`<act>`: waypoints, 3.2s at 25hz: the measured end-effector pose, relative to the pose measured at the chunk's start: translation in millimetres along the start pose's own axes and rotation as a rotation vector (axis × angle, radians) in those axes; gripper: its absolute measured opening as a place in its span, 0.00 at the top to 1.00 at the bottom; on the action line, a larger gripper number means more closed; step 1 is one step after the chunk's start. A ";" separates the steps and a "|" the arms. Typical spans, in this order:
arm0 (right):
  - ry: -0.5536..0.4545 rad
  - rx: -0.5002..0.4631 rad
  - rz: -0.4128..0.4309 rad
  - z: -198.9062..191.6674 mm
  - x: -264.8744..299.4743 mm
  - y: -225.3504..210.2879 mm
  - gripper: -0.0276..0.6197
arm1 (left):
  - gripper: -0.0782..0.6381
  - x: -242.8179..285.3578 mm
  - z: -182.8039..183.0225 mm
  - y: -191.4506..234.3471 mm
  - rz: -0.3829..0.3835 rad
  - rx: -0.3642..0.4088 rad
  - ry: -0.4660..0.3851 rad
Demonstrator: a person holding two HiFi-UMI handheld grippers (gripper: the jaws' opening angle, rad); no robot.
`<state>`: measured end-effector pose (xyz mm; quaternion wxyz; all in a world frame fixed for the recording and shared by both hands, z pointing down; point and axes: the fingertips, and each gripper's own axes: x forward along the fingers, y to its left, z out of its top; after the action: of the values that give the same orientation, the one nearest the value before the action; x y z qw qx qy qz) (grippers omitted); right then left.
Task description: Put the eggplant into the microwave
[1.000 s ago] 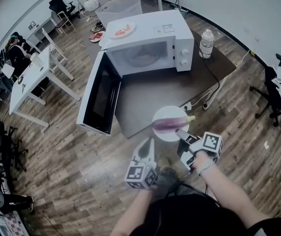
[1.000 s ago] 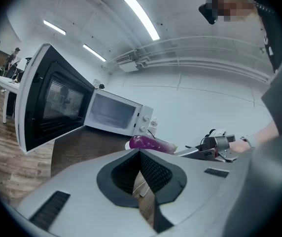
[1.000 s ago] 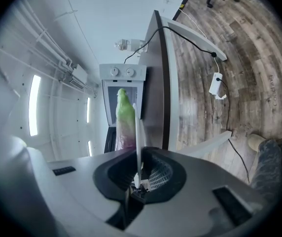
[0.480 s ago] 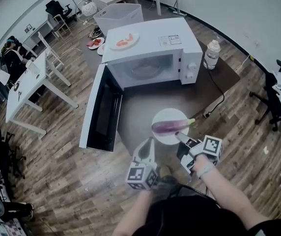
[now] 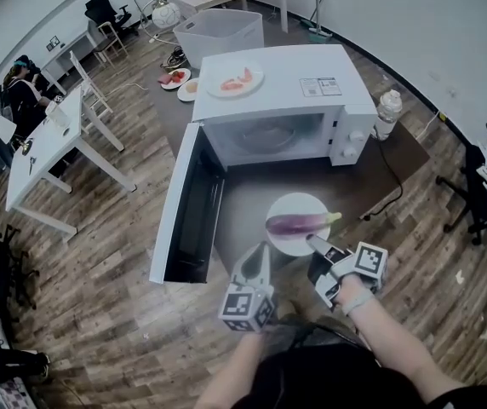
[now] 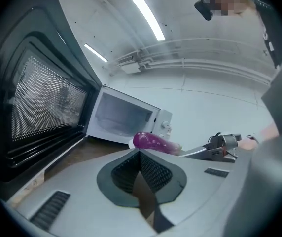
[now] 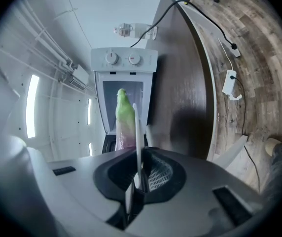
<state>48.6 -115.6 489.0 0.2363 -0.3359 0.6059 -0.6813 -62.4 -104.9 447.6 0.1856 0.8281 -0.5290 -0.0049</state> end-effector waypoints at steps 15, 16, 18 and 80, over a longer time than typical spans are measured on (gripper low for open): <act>0.082 -0.007 -0.024 15.2 62.2 -1.4 0.93 | 0.89 17.3 4.3 44.6 0.070 -0.014 -0.021; 0.090 -0.007 -0.025 16.5 66.0 -1.0 0.93 | 0.89 19.8 5.1 45.3 0.072 -0.012 -0.020; 0.107 -0.009 -0.024 18.9 75.3 1.3 0.93 | 0.89 25.6 8.5 48.5 0.076 -0.004 -0.022; -0.028 -0.036 -0.002 116.7 205.9 24.4 0.92 | 0.89 180.5 37.5 64.9 -0.071 0.092 -0.119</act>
<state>-3.1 -347.3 504.9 0.2380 -0.3501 0.6144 -0.6659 -47.3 -298.8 467.0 0.1154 0.8522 -0.5090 -0.0365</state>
